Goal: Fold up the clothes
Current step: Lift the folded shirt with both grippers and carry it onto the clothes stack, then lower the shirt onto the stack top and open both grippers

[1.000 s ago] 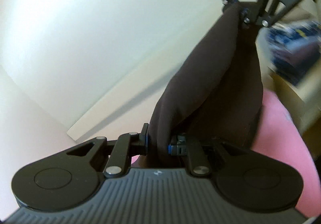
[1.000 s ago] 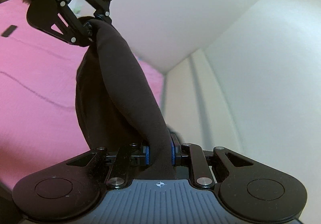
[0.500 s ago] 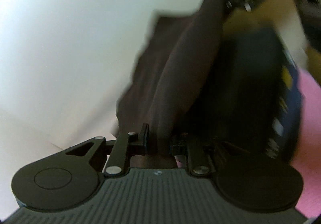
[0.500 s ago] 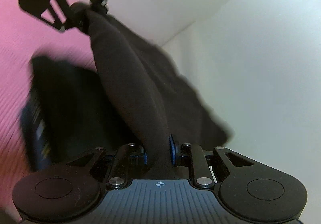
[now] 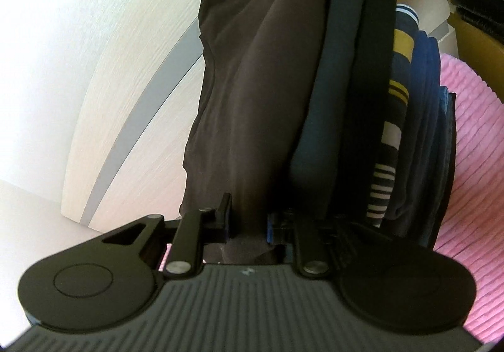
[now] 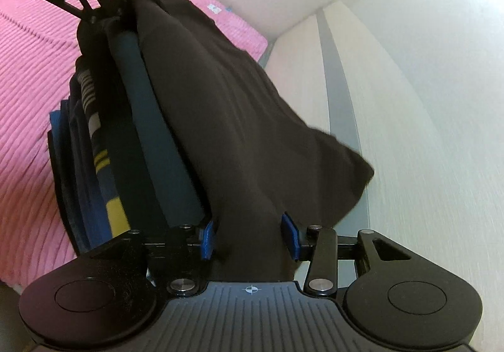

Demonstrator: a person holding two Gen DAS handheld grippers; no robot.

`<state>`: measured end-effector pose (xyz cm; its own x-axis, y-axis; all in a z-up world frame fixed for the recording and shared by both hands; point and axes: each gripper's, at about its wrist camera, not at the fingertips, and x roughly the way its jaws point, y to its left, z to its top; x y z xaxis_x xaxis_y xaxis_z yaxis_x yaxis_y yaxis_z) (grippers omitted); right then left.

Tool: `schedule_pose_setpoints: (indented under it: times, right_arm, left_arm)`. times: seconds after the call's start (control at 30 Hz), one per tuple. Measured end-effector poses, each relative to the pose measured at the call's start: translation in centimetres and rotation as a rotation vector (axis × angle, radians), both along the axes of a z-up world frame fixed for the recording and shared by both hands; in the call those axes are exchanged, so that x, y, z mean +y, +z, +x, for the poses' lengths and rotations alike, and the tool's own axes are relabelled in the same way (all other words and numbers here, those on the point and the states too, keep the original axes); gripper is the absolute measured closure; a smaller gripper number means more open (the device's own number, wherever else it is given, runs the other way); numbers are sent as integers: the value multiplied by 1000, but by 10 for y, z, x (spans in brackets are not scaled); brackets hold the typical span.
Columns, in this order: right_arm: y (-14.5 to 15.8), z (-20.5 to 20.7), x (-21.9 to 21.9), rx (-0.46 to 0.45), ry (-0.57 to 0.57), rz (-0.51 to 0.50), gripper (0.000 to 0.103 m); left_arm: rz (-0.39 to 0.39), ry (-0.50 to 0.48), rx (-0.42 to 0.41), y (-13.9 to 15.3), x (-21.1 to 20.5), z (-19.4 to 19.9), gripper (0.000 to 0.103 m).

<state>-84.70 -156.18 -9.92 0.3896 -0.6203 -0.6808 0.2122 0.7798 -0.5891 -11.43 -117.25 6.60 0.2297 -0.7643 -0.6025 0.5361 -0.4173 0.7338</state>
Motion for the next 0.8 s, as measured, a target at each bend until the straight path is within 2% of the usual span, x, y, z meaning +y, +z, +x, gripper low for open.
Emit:
schedule_pose_setpoints:
  times: [0.17, 0.23, 0.3, 0.37, 0.47, 0.57, 0.8]
  right_arm:
    - [-9, -6, 15, -55, -110, 50, 61]
    - [-18, -5, 18, -73, -136, 70, 66]
    - [-27, -1, 18, -89, -163, 86, 67]
    - [-40, 16, 26, -86, -193, 80, 67]
    - [-51, 18, 40, -80, -203, 70, 68]
    - [-58, 22, 28, -94, -214, 85, 68]
    - [-65, 24, 39, -105, -235, 52, 68]
  left_arm:
    - [-18, 77, 67, -4, 2, -7, 87]
    - [-16, 83, 69, -9, -3, -11, 89]
    - [-11, 33, 78, -31, -1, -36, 89]
    - [-10, 61, 105, -35, -5, -45, 89]
    - [-8, 74, 115, -46, -7, -61, 89]
    - [-31, 56, 103, -60, -8, -80, 89]
    - [-31, 61, 105, -79, -25, -121, 89]
